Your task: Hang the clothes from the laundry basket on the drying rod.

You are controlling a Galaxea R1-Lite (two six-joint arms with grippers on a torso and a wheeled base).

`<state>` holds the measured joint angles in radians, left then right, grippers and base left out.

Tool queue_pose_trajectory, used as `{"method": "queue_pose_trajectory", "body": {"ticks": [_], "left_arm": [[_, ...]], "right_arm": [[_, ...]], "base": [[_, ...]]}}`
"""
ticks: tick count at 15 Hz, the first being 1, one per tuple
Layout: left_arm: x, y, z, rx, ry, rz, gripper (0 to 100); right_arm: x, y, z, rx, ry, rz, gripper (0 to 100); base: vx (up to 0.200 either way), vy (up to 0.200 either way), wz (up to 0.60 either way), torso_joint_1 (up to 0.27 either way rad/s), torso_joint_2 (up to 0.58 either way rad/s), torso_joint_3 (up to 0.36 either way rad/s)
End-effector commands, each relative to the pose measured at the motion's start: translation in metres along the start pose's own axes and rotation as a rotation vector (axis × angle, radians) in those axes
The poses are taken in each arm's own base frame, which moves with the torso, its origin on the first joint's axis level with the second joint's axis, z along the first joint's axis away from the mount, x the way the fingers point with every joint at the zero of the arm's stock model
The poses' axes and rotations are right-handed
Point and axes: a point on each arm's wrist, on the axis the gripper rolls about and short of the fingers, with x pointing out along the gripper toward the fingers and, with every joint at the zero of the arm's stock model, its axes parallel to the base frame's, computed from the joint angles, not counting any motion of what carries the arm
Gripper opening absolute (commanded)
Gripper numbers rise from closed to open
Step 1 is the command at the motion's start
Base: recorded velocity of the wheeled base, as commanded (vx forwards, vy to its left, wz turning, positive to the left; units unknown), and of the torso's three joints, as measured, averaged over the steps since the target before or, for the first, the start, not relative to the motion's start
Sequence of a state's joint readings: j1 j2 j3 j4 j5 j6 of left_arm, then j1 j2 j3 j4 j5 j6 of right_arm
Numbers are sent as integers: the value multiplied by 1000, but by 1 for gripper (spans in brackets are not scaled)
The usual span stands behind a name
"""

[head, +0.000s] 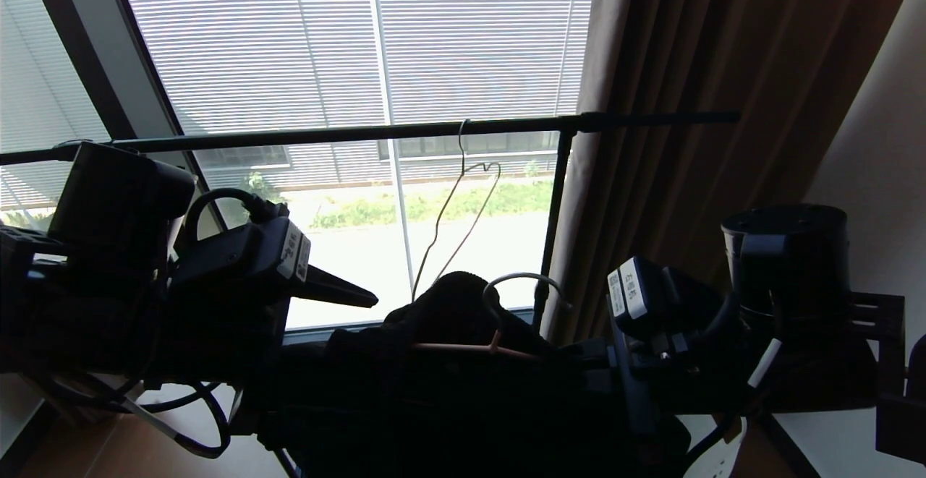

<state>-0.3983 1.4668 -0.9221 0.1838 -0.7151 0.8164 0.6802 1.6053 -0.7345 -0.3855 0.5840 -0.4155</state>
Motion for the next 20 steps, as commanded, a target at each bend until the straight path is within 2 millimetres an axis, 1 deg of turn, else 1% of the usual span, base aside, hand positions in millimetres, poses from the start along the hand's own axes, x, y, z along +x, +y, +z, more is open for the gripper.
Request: {"method": "queue_pose_trajectory", "body": {"ticks": [1, 8, 11, 12, 16, 20], "left_arm": [[4, 0, -2, -6, 6, -15, 100], [9, -4, -12, -41, 38, -32, 100], [9, -3, -11, -38, 38, -29, 100], [9, -3, -11, -39, 39, -28, 0], [9, -4, -11, -44, 39, -30, 0], [5, -6, -17, -64, 44, -25, 0]], "right_arm": [[2, 3, 2, -7, -5, 11, 0], [1, 6, 7, -21, -34, 51, 0], [1, 7, 8, -25, -43, 66, 0], [1, 7, 8, -26, -45, 67, 0], [2, 6, 7, -23, -45, 69, 0], [1, 3, 7, -19, -62, 90, 0]], "base": [[0, 0, 0, 0, 0, 0], [0, 0, 0, 0, 0, 0], [0, 0, 0, 0, 0, 0], [0, 0, 0, 0, 0, 0], [0, 0, 0, 0, 0, 0], [0, 0, 0, 0, 0, 0]]}}
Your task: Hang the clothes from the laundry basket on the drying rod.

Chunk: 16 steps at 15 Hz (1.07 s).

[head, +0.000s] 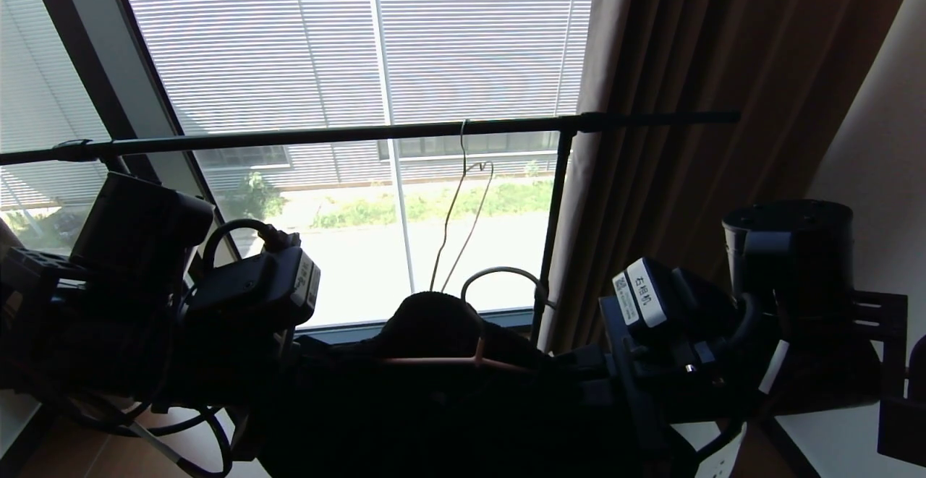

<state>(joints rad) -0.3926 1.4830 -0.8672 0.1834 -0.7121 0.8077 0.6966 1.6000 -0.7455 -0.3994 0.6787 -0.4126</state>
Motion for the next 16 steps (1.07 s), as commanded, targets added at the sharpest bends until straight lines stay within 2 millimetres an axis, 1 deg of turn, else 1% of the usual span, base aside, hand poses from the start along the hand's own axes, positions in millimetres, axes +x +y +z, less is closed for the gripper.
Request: {"method": "queue_pose_trajectory", "body": {"ticks": [1, 5, 7, 9, 10, 13, 16], "left_arm": [[-3, 1, -2, -10, 5, 13, 0], [-6, 4, -1, -53, -6, 36, 0], [-5, 8, 1, -65, -31, 59, 0], [-4, 10, 2, -64, -42, 69, 0], [-3, 10, 2, -66, -40, 67, 0], [-4, 11, 2, -67, -40, 69, 0], [-8, 16, -3, -87, -35, 96, 0]], "right_arm": [[-1, -5, -1, 5, 0, -14, 0], [-2, -14, -2, 15, 2, -36, 0], [-3, -19, 1, 16, -2, -49, 0], [-4, -23, -1, 19, 0, -64, 0], [-3, -24, -1, 19, 0, -64, 100], [-4, -28, -4, 30, 9, -75, 100], [-13, -33, -7, 39, 10, -109, 100]], "base": [[0, 0, 0, 0, 0, 0], [0, 0, 0, 0, 0, 0], [0, 0, 0, 0, 0, 0], [0, 0, 0, 0, 0, 0], [0, 0, 0, 0, 0, 0], [0, 0, 0, 0, 0, 0], [0, 0, 0, 0, 0, 0]]}}
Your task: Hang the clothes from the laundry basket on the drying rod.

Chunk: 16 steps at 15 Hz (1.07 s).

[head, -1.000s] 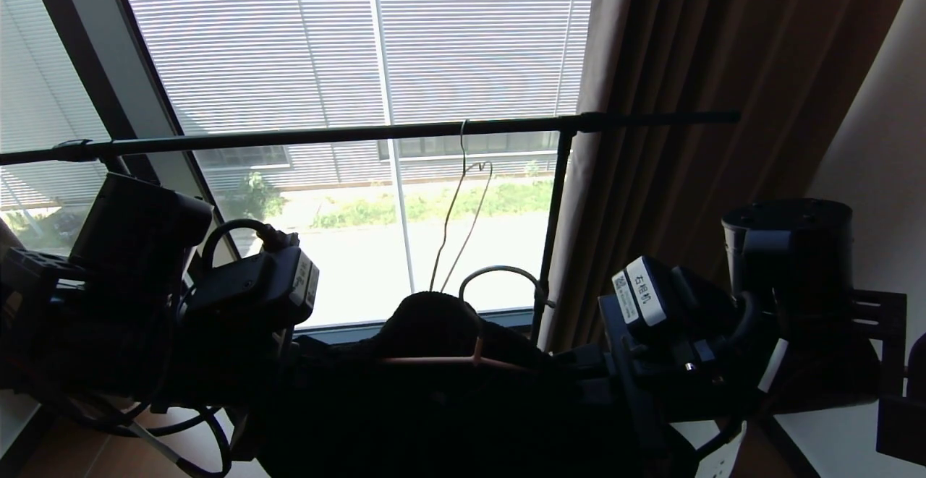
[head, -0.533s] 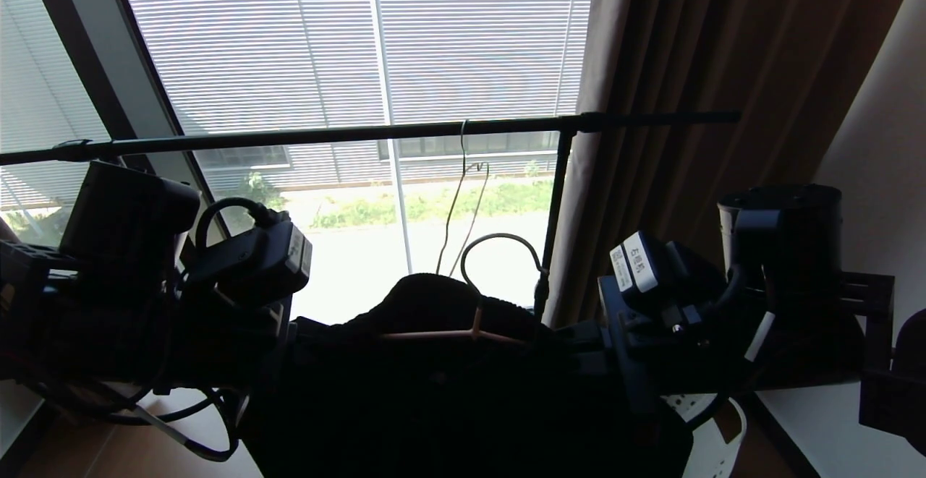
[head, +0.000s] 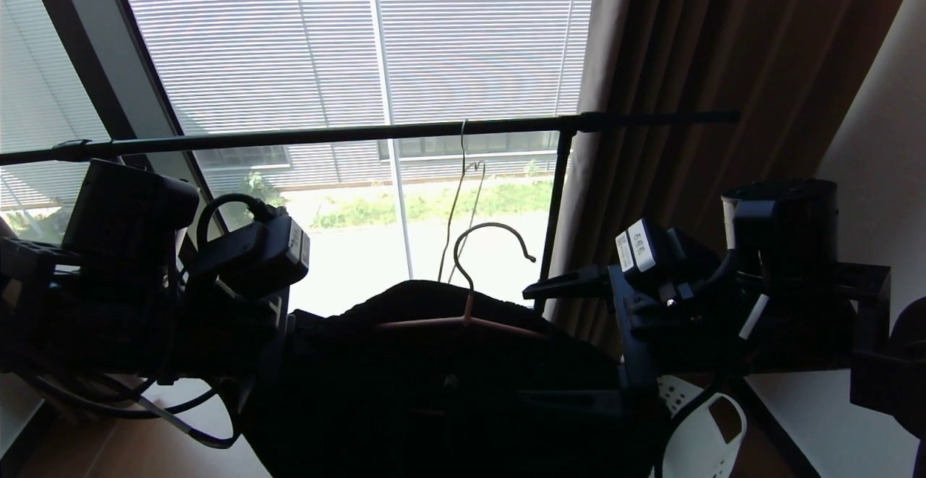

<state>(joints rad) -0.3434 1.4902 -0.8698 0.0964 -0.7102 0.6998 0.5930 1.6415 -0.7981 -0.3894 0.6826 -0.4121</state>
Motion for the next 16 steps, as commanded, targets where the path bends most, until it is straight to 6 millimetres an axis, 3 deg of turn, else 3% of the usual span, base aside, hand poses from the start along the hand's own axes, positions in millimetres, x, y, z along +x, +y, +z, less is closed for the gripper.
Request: {"method": "queue_pose_trajectory", "body": {"ticks": [1, 8, 12, 16], "left_arm": [[-3, 3, -2, -17, -1, 19, 0], [-12, 10, 0, -41, -32, 80, 0], [-13, 16, 6, -85, -87, 119, 0], [-18, 26, 2, -124, -105, 172, 0]], "right_arm": [[-9, -7, -2, 8, -1, -39, 100], [-43, -9, -18, 58, 2, -100, 100], [-57, -14, -57, 170, 79, -158, 100], [-62, -20, -81, 223, 106, -156, 100]], "base": [[0, 0, 0, 0, 0, 0], [0, 0, 0, 0, 0, 0], [0, 0, 0, 0, 0, 0], [0, 0, 0, 0, 0, 0]]}}
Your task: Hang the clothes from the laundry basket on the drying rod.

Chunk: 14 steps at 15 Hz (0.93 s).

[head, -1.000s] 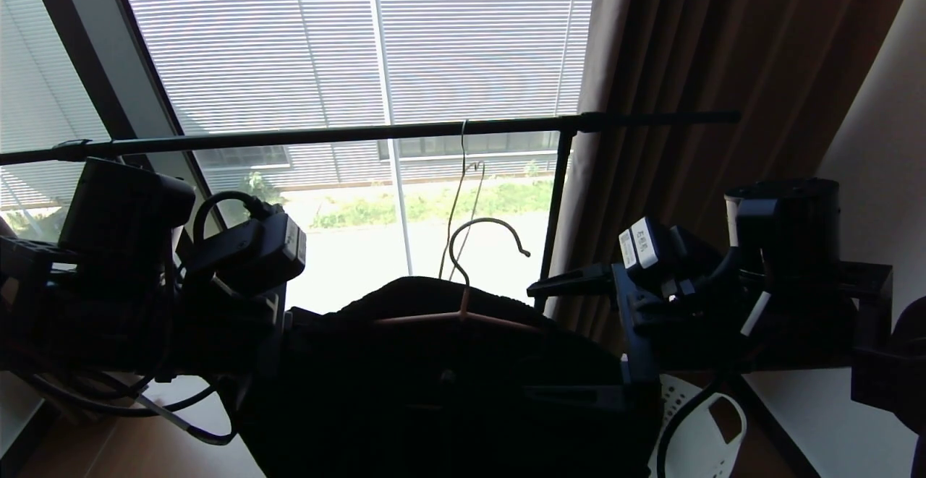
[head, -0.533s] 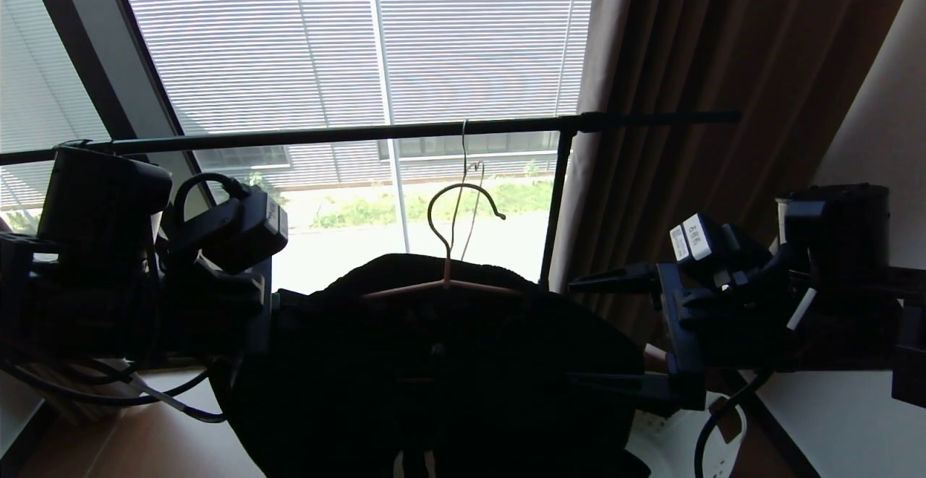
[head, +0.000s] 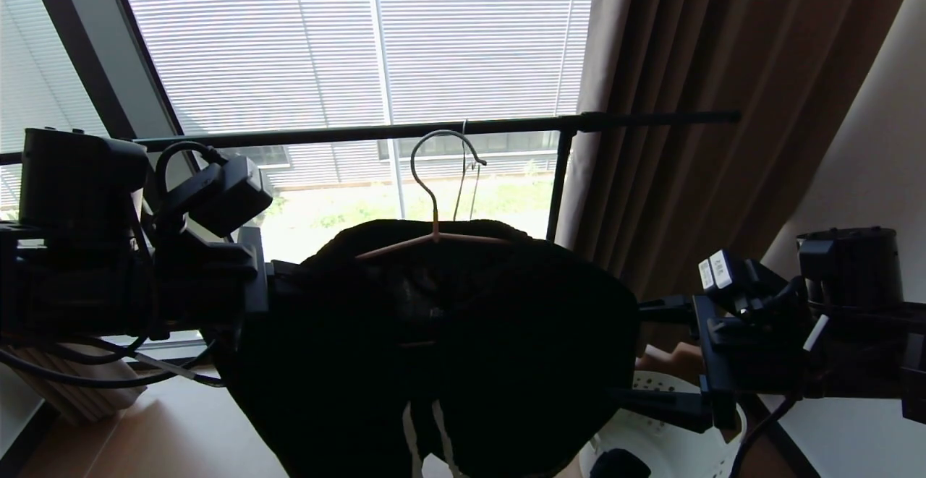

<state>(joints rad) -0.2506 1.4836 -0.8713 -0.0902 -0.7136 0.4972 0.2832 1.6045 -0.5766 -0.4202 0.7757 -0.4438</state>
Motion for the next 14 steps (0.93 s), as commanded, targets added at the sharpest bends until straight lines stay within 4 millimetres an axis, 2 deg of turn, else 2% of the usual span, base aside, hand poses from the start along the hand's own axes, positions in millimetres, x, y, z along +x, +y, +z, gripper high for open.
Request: {"method": "queue_pose_trajectory", "body": {"ticks": [1, 7, 12, 13, 14], "left_arm": [[0, 4, -2, -22, 1, 12, 0], [-1, 6, 1, -71, -29, 30, 0], [-3, 9, 0, -92, -32, 43, 0], [-4, 11, -1, -98, -31, 54, 0], [-5, 12, -1, -100, -31, 58, 0]], "right_arm": [[5, -9, -16, 37, 42, -2, 100], [28, -41, -43, 51, 29, 2, 100], [34, -49, -47, 58, 23, 9, 100], [32, -51, -48, 62, 16, 11, 0], [30, -52, -48, 63, 15, 5, 0]], "base": [[0, 0, 0, 0, 0, 0], [0, 0, 0, 0, 0, 0], [0, 0, 0, 0, 0, 0], [0, 0, 0, 0, 0, 0], [0, 0, 0, 0, 0, 0]]}}
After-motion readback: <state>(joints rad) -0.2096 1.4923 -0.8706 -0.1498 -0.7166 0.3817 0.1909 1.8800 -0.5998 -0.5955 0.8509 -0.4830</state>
